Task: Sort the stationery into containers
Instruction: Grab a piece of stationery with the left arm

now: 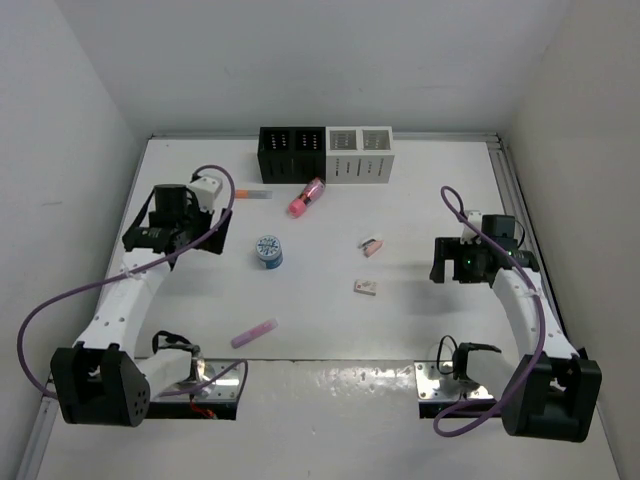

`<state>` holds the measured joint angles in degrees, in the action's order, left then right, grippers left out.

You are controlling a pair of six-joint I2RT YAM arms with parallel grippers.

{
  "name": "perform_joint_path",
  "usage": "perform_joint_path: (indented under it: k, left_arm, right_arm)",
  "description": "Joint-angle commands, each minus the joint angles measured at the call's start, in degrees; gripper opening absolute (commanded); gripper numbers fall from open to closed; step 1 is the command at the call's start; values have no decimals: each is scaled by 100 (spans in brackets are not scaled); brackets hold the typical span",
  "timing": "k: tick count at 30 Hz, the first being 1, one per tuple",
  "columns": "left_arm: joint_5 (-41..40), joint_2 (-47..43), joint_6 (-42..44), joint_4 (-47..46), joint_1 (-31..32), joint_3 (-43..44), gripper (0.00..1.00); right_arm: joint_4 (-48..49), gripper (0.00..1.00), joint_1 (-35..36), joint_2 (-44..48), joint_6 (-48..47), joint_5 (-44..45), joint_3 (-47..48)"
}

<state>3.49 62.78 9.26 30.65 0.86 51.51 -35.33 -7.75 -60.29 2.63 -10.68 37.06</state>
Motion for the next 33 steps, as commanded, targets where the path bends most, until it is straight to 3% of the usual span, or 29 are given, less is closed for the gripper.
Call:
perform_joint_path:
  k: [1, 9, 15, 33]
  left_arm:
    - [213, 32, 680, 107, 360, 131, 100]
    - [503, 278, 1140, 310, 1250, 263, 100]
    - [961, 585, 1298, -138, 1715, 9, 95]
    - [557, 2395, 1087, -842, 2208, 378, 94]
  right_arm:
    - [-97, 99, -25, 53, 9, 13, 3]
    - [-264, 99, -16, -176, 0, -224, 56]
    - [-290, 99, -16, -220, -44, -321, -6]
    - [-413, 98, -25, -633, -17, -374, 258]
